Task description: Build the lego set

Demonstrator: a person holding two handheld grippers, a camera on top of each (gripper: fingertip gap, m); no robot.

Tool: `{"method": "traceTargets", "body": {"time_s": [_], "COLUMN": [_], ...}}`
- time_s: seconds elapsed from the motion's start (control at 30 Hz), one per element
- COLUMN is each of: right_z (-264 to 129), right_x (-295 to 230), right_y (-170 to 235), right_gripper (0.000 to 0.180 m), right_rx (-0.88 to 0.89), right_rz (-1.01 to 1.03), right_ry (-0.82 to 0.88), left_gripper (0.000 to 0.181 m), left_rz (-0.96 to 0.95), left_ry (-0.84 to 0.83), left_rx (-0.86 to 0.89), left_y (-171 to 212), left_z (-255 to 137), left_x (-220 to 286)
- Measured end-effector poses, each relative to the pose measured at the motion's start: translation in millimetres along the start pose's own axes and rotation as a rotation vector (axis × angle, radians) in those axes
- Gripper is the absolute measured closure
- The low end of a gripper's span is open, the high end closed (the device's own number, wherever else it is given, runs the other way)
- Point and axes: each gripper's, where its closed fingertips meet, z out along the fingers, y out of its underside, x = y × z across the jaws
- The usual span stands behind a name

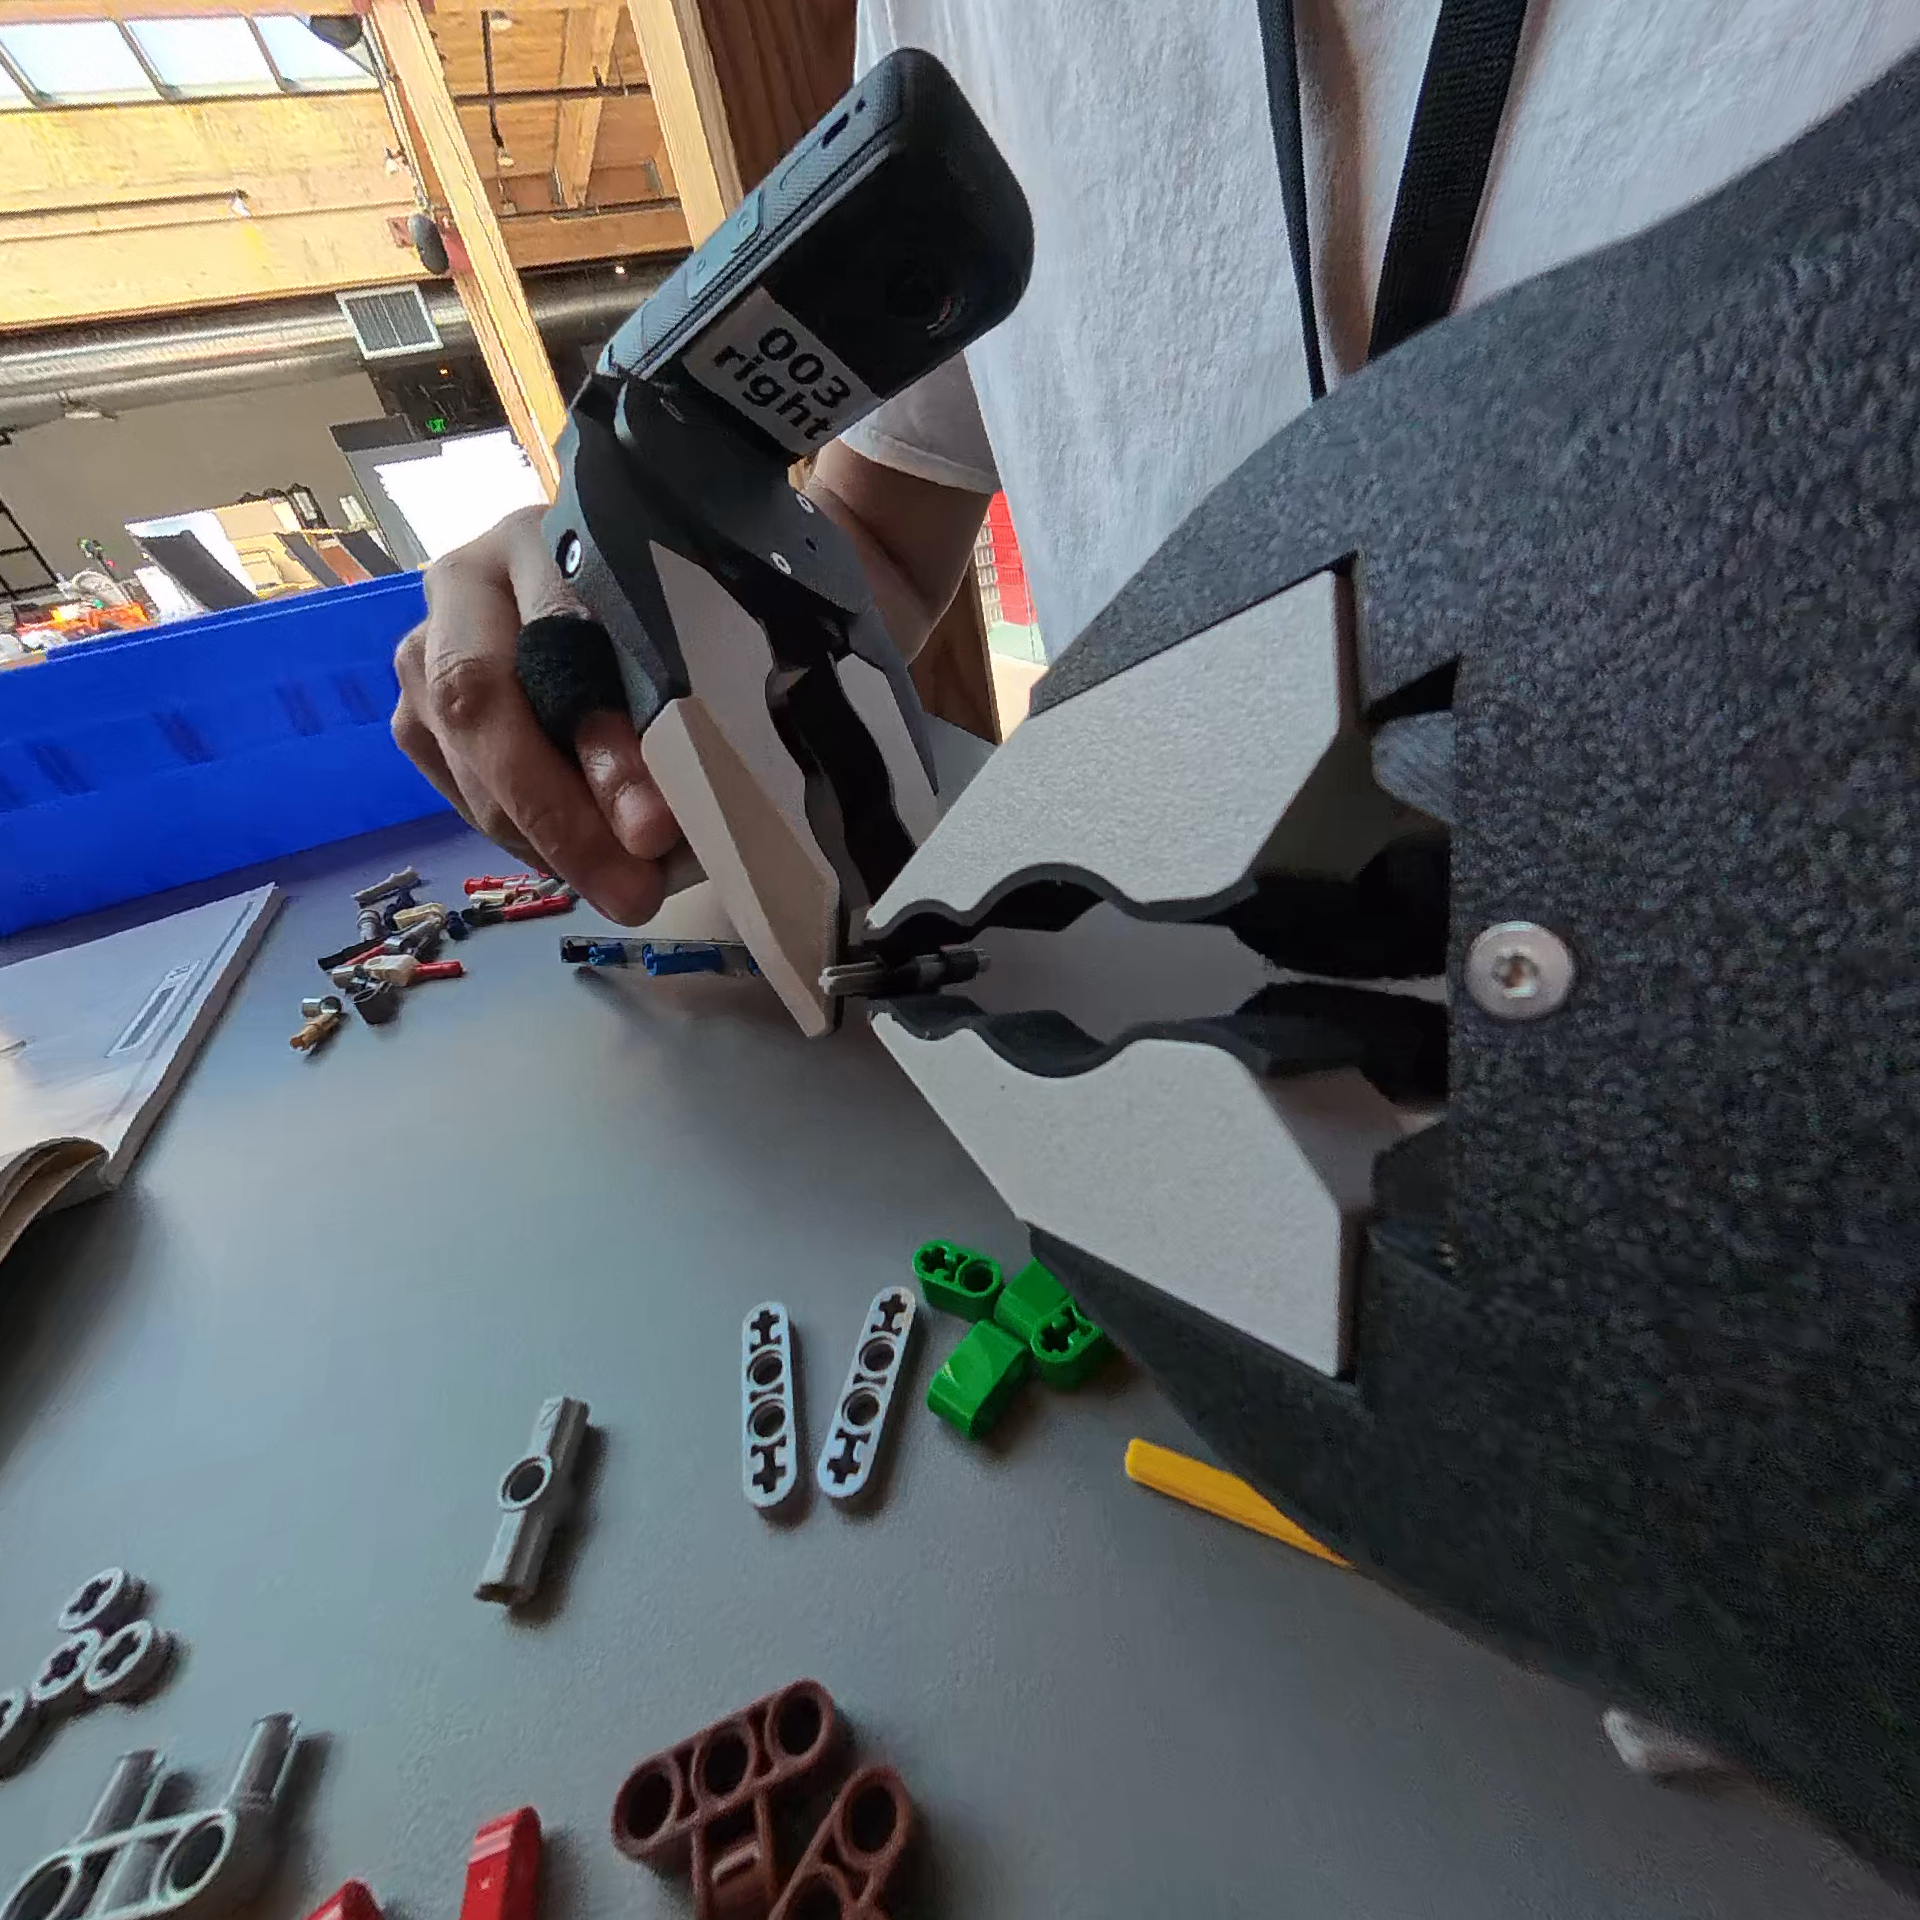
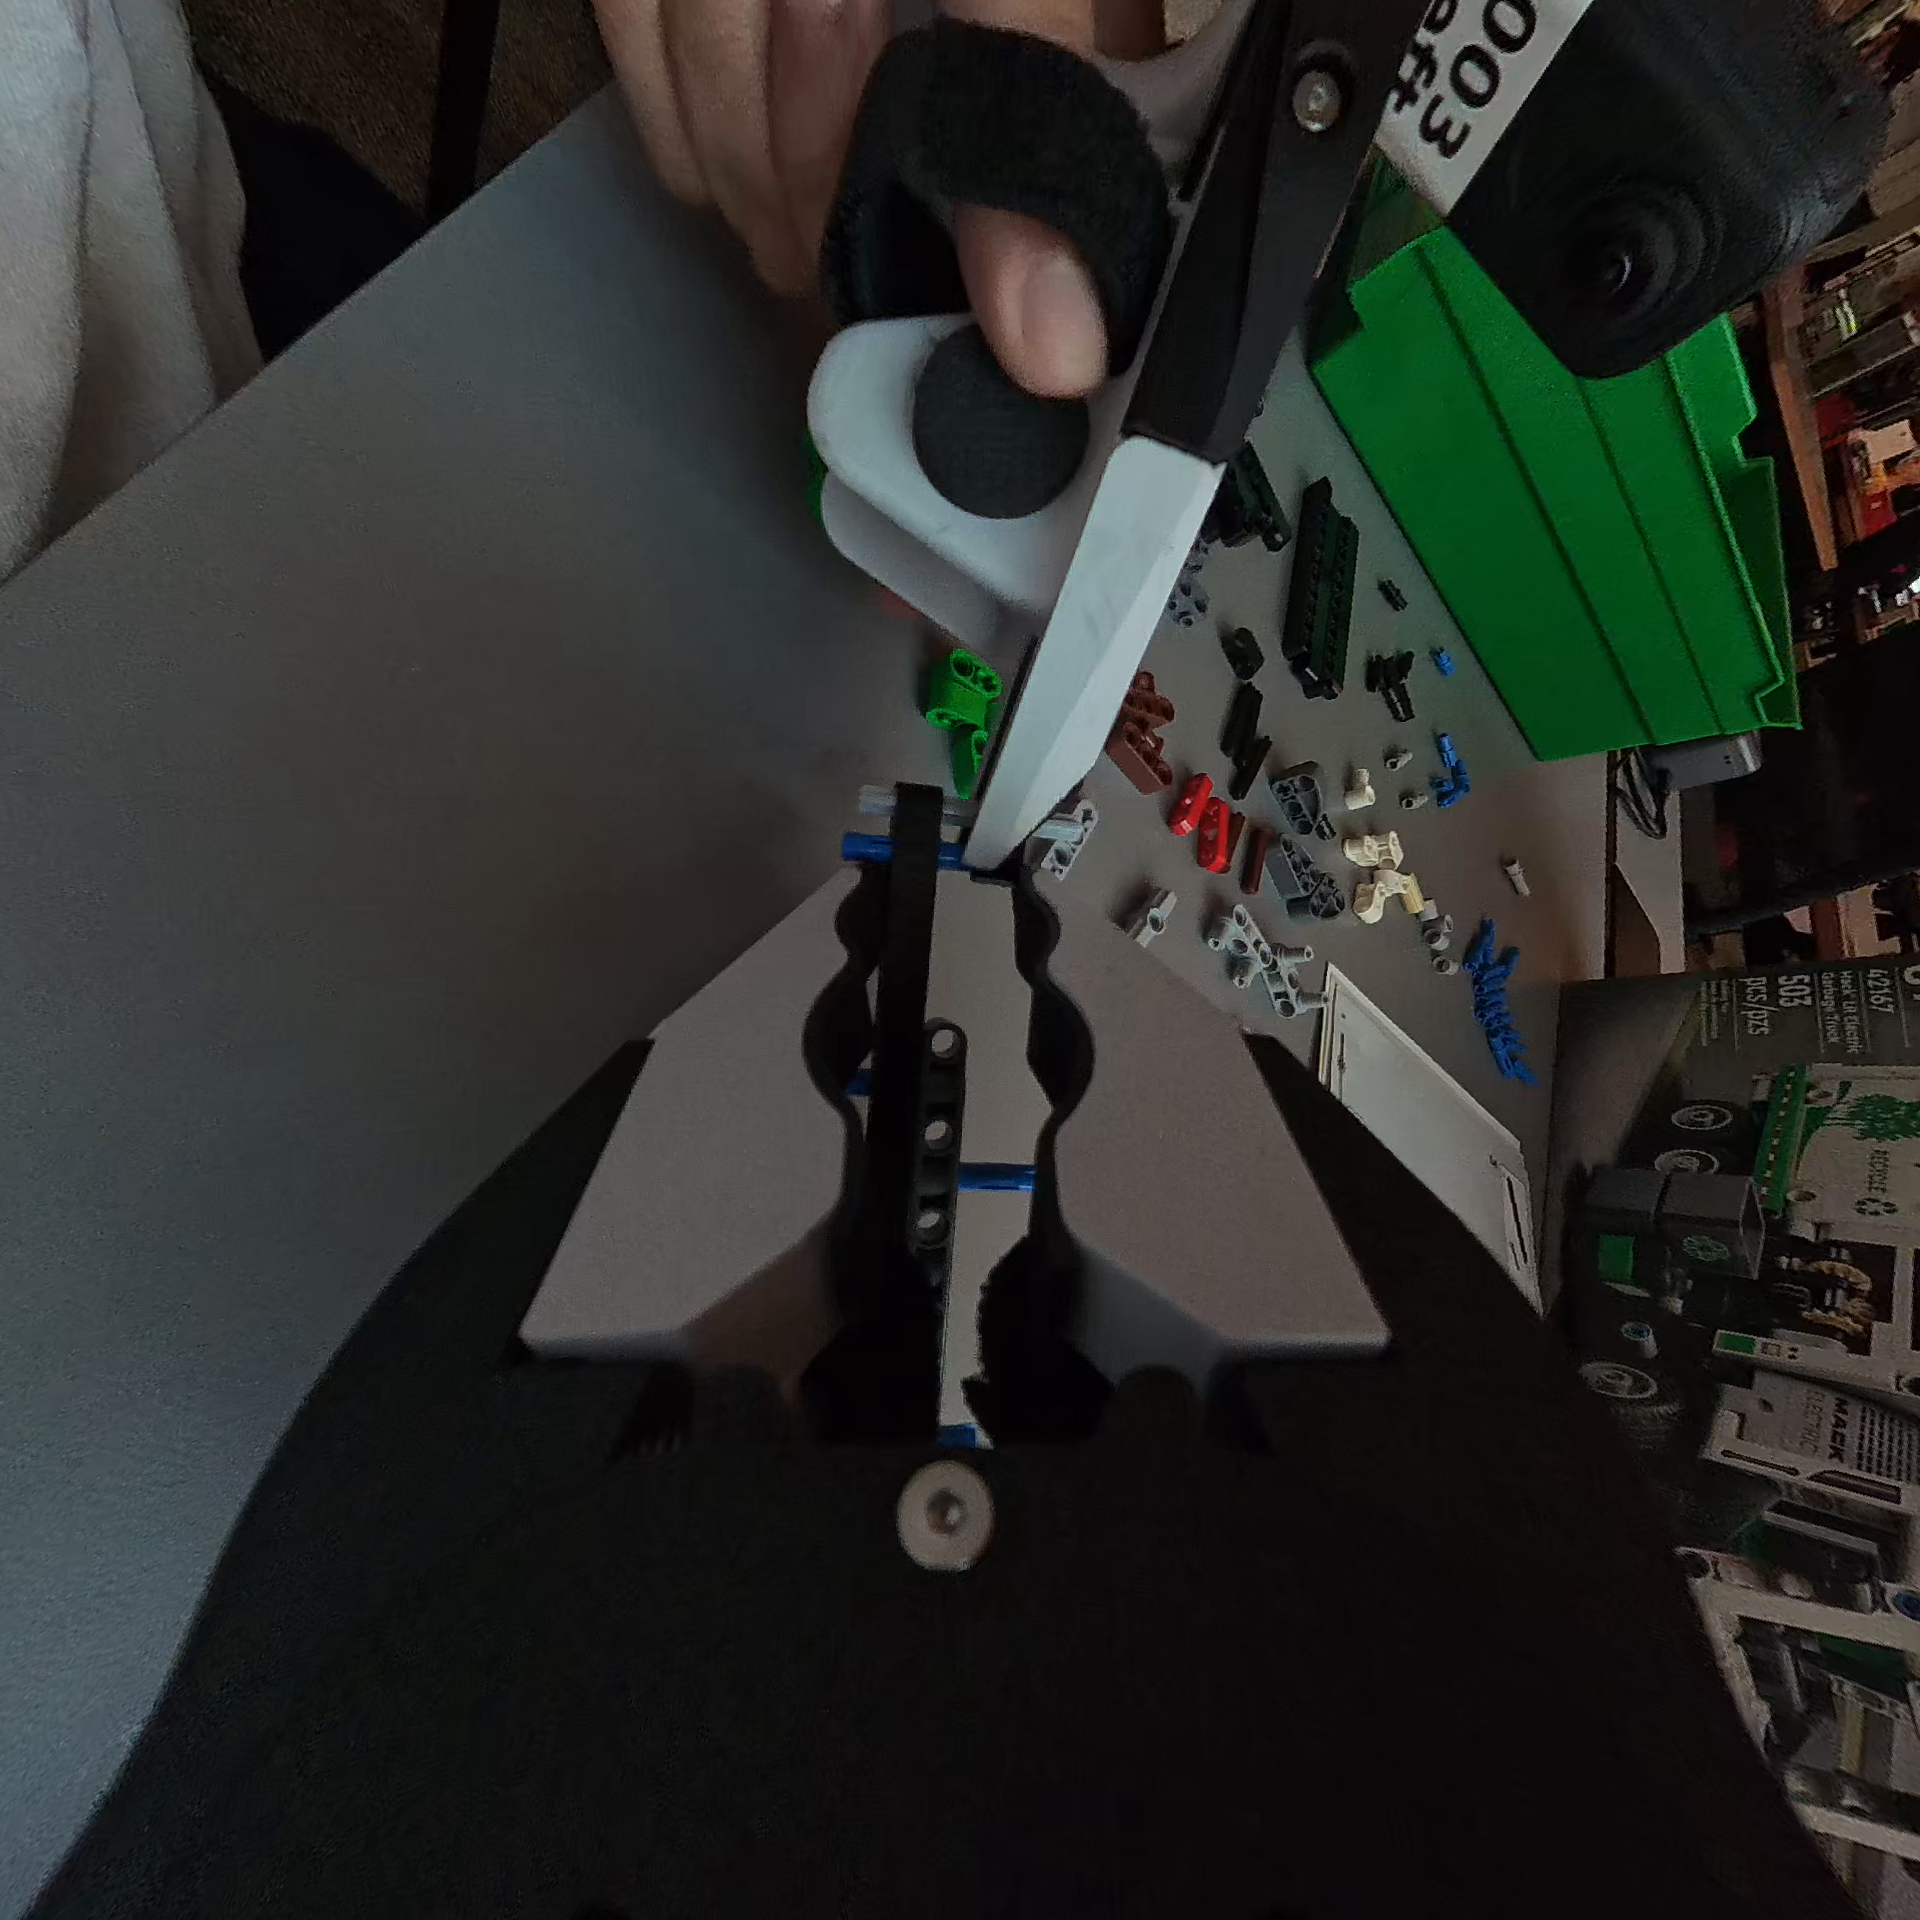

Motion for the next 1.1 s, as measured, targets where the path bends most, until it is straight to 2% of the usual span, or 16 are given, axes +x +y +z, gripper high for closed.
{"method": "traceTargets", "body": {"time_s": [0.07,0.13,0.23,0.33,0.7,0.83,0.97,1.1], "right_z": [0,0,0,0,6,2,1,2], "right_x": [1,2,1,1,-5,-1,-7,-4], "right_y": [-1,-1,1,-1,2,0,-1,-1], "right_gripper": [0.156,0.157,0.157,0.157,0.157,0.153,0.15,0.155], "right_rx": [0.009,0.01,0.004,0.008,-0.02,-0.037,-0.038,-0.051], "right_rz": [0.021,0.044,0.077,0.081,0.132,0.036,0.028,-0.136], "right_ry": [0.004,-0.003,-0.022,-0.01,-0.041,0.043,-0.019,0.063], "left_gripper": [0.163,0.161,0.161,0.174,0.174,0.175,0.174,0.175], "left_rz": [0.002,0.002,0.022,0.011,-0.033,-0.046,-0.019,0.0], "left_ry": [0.026,0.028,0.011,-0.009,-0.057,-0.026,-0.02,-0.031], "left_rx": [0.002,0.002,-0.016,0.005,-0.032,-0.042,-0.104,-0.135], "left_y": [0,2,9,8,19,17,24,24], "left_z": [-3,-4,-3,0,1,0,2,2], "left_x": [6,7,6,1,-6,-1,2,1]}}
